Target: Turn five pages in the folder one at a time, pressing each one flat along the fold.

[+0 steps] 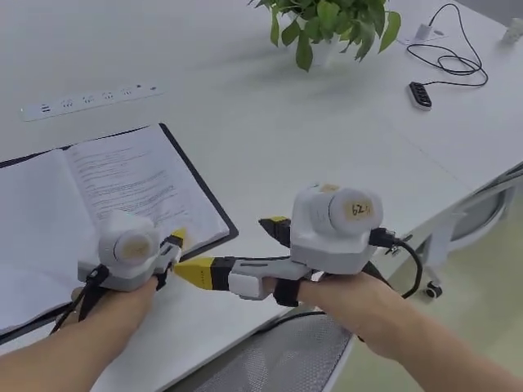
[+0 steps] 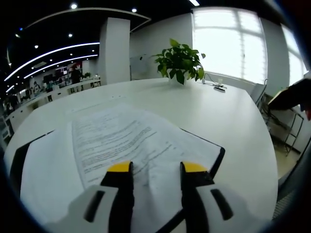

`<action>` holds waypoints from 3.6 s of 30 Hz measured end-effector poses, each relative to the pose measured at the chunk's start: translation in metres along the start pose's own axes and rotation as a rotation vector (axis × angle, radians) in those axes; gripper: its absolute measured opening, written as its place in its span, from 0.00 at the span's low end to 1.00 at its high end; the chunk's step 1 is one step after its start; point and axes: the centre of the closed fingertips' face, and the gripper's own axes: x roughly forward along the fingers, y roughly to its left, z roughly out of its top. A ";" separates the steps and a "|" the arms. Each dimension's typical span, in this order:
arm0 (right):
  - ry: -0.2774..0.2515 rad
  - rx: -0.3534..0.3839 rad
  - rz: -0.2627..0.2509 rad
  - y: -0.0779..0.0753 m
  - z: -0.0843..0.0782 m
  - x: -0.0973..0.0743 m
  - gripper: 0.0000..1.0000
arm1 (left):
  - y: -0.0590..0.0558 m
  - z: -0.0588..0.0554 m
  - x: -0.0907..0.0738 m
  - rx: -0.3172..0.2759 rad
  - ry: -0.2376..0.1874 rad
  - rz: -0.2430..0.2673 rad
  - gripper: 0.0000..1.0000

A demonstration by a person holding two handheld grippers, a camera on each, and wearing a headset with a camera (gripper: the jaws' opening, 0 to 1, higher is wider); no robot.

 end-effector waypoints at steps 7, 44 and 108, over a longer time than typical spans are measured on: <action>0.025 -0.013 0.013 -0.003 -0.001 0.012 0.95 | 0.007 -0.001 -0.002 -0.032 -0.002 0.031 0.21; 0.119 0.009 0.046 -0.066 0.006 0.119 0.57 | 0.018 -0.002 0.001 -0.147 -0.012 0.063 0.07; -0.013 0.372 0.075 -0.055 0.046 0.103 0.00 | 0.028 0.010 -0.068 -0.113 0.011 0.054 0.25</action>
